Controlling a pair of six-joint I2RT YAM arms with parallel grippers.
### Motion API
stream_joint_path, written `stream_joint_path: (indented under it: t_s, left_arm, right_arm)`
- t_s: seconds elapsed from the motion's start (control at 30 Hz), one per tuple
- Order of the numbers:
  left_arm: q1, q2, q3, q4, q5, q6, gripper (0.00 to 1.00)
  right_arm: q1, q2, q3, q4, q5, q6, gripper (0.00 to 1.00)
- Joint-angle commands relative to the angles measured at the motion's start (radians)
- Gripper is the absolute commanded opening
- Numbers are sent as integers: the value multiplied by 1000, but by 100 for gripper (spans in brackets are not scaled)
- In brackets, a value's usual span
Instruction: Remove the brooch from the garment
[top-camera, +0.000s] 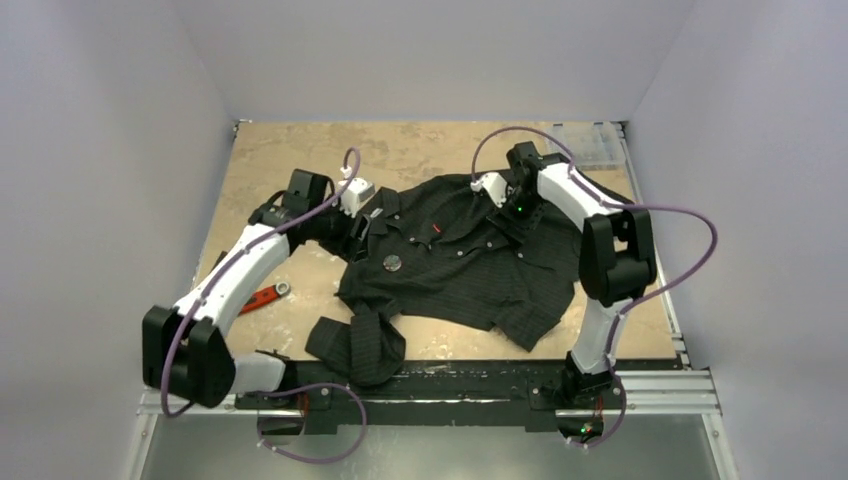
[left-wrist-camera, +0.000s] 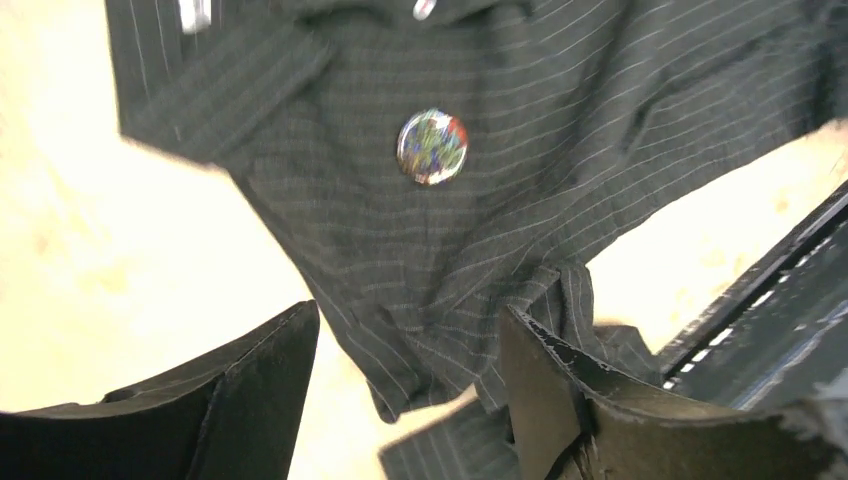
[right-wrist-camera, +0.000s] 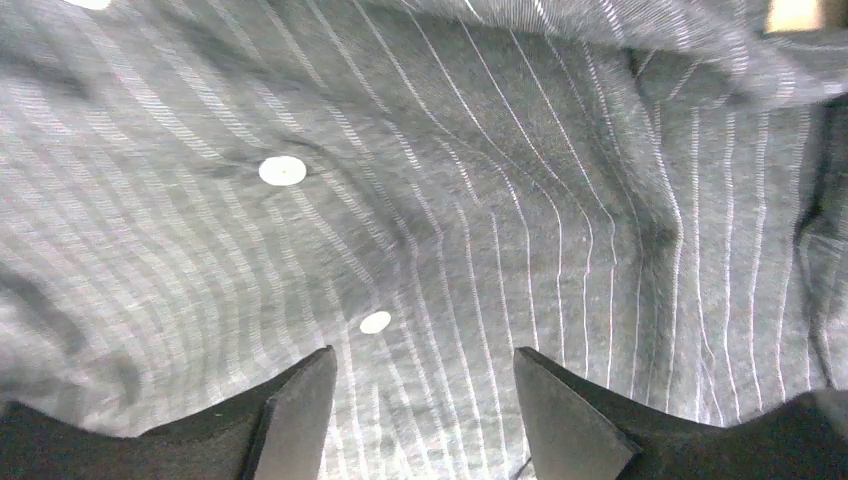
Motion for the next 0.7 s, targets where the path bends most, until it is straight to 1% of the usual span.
stream_joint_path:
  t_s: [0.0,0.03,0.1,0.17,0.27,0.37,0.47,0.53,0.57,0.67]
  left_arm:
    - [-100,-97,-77,199,-2,334,66]
    - [-133,-89,-83,202,-44,375,65]
    - [-176,-44,-85,223,-136,391,63]
    - [-191,55,-24,181,-221,355,58]
    - [-188,237,101,80,-322,252,48]
    - [-187,337,147,49,-360,214,42]
    - [-172,376,145,20,-377,188,36]
    - [-152,386,133,-35,-364,173,32]
    - [-144,386,124,-61,-368,162,29]
    - [-143,336,56,-106,-348,159,28]
  right_arm:
    - [17,-125,40,1,-246,80,71]
    - [33,-112,76,-7,-286,121,71]
    - [72,-56,163,-34,-336,179,70]
    - [110,1,222,-65,-368,214,69]
    - [143,41,198,-60,-364,251,68]
    - [144,55,123,-37,-339,264,68]
    - [134,55,39,-10,-275,257,67]
    - [133,53,-4,13,-246,251,66]
    - [132,57,-8,18,-233,249,66]
    - [131,77,0,13,-229,235,66]
